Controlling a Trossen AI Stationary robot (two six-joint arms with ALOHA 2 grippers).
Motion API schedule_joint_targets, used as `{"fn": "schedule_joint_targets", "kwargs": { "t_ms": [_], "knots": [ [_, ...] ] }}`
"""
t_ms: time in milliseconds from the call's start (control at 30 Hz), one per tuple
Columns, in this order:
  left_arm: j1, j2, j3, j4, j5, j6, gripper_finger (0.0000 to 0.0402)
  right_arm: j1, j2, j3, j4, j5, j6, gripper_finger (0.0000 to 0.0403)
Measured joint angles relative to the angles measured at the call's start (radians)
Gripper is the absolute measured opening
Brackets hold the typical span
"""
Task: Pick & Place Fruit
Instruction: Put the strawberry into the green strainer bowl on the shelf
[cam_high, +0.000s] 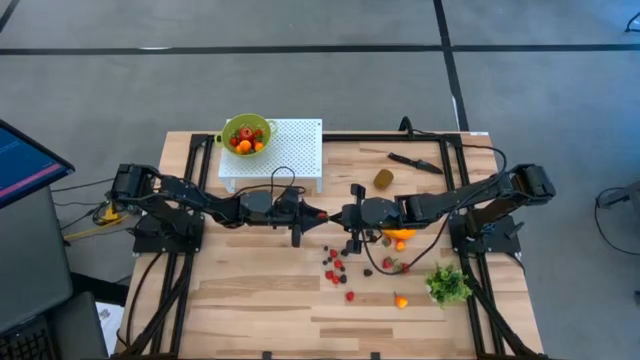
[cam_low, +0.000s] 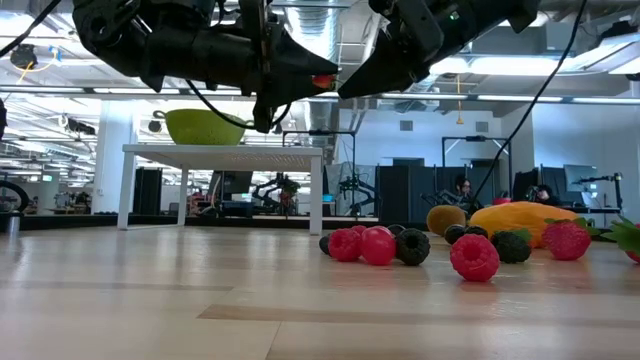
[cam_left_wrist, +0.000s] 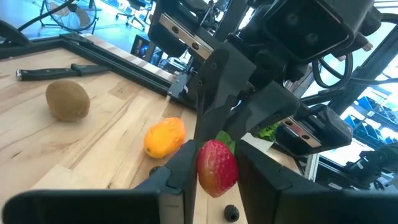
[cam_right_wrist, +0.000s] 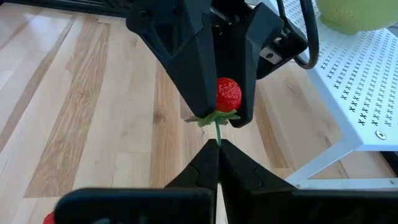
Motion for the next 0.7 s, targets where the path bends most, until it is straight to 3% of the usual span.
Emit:
{"fn": "schedule_joint_targets", "kwargs": {
  "t_ms": [167,400,700],
  "knots": [
    [0.000,0.000,0.000,0.000,0.000,0.000,0.0098,0.000,0.000,0.000,0.001,0.000,0.001,0.0000],
    [0.000,0.000,0.000,0.001,0.000,0.000,0.0082,0.000,0.000,0.000,0.003,0.001,0.033,0.0022],
    [0.010,-0.023,-0.002,0.004,0.031,0.070,0.0091,0.001,0.000,0.000,-0.049,0.001,0.064,0.0129]
  ]
}}
